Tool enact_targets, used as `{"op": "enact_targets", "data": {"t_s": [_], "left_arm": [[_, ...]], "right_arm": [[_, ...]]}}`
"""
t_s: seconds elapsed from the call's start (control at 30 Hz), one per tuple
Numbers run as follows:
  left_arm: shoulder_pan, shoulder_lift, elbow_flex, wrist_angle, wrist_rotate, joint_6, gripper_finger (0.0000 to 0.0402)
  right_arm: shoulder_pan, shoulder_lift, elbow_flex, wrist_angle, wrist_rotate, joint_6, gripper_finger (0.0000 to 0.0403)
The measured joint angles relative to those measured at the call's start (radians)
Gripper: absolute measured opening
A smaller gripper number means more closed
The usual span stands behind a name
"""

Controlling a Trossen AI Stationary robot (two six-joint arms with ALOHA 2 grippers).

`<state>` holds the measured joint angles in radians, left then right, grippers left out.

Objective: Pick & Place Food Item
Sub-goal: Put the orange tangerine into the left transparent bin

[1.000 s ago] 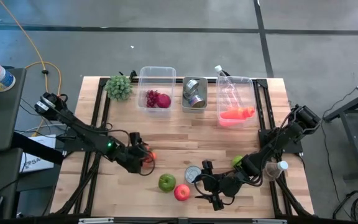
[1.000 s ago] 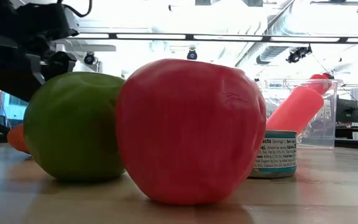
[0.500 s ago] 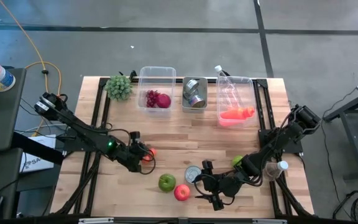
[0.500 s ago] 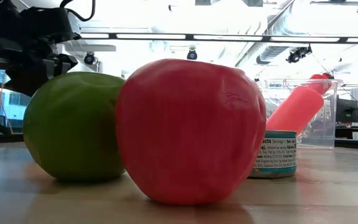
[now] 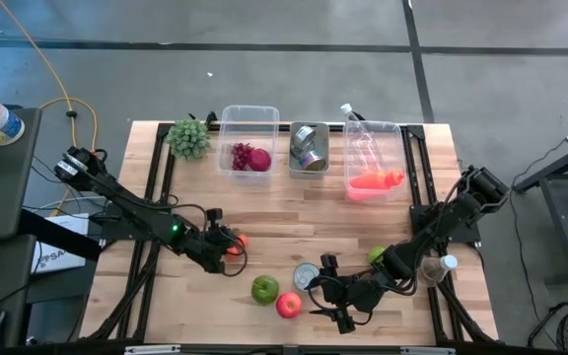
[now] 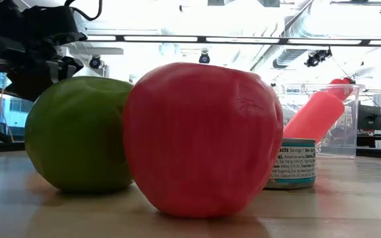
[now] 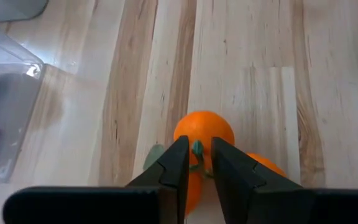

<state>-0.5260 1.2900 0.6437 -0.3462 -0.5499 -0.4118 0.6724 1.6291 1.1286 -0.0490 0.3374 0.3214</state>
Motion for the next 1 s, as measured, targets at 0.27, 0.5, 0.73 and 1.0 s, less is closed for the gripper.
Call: {"op": "enact_targets", "data": {"t_s": [0.27, 0.5, 0.73, 1.0], "left_arm": [[0.001, 0.0, 0.0, -0.006, 0.022, 0.092, 0.0062], [0.001, 0.0, 0.0, -0.035, 0.039, 0.119, 0.0062], [0.001, 0.0, 0.0, -0.043, 0.069, 0.118, 0.0062], [0.001, 0.0, 0.0, -0.045, 0.11, 0.123, 0.0062]], "right_arm": [[0.0, 0.0, 0.0, 0.0, 0.0, 0.0, 0.0258], [0.0, 0.0, 0.0, 0.0, 0.0, -0.001, 0.0258], [0.0, 0.0, 0.0, 0.0, 0.0, -0.004, 0.0258], [0.0, 0.0, 0.0, 0.0, 0.0, -0.004, 0.0258]]}}
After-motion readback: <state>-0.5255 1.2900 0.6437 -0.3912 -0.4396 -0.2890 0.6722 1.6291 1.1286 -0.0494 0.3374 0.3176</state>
